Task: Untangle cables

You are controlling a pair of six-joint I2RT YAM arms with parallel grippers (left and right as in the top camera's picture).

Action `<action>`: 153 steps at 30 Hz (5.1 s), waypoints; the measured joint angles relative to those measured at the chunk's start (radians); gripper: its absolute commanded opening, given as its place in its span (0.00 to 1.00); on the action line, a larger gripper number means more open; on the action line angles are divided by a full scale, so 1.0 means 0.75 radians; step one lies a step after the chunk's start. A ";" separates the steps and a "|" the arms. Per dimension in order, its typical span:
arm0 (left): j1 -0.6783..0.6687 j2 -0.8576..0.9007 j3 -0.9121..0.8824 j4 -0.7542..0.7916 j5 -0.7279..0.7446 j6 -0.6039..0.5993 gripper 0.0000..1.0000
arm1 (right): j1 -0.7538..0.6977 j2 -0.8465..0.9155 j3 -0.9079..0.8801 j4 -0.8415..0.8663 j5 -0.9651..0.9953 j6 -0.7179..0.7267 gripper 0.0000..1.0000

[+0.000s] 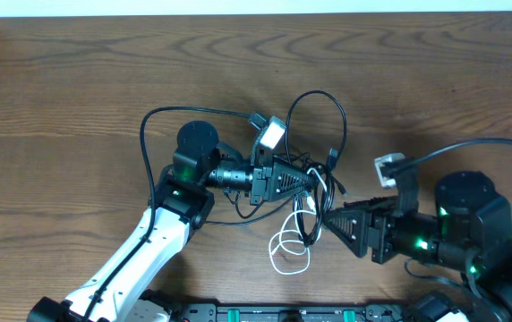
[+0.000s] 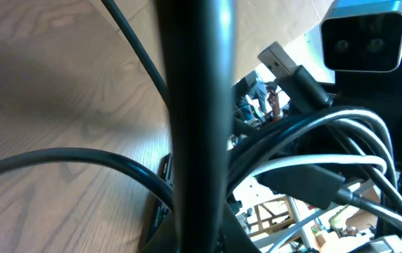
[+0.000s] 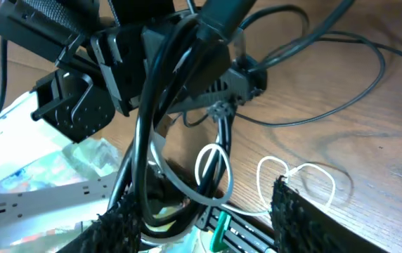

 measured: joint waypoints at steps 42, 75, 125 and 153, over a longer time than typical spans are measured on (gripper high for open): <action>-0.023 0.013 0.000 -0.003 0.009 0.000 0.07 | 0.126 0.263 0.004 -0.407 0.993 0.124 0.54; 0.051 0.020 0.000 0.005 0.023 -0.006 0.66 | -0.223 0.318 0.011 -0.314 0.722 -0.071 0.01; -0.162 0.026 -0.001 -0.023 -0.522 -0.604 0.64 | -0.227 0.109 0.007 -0.068 0.232 -0.608 0.01; -0.313 0.277 -0.001 0.121 -0.534 -0.612 0.39 | -0.227 0.109 0.007 -0.041 0.202 -0.642 0.01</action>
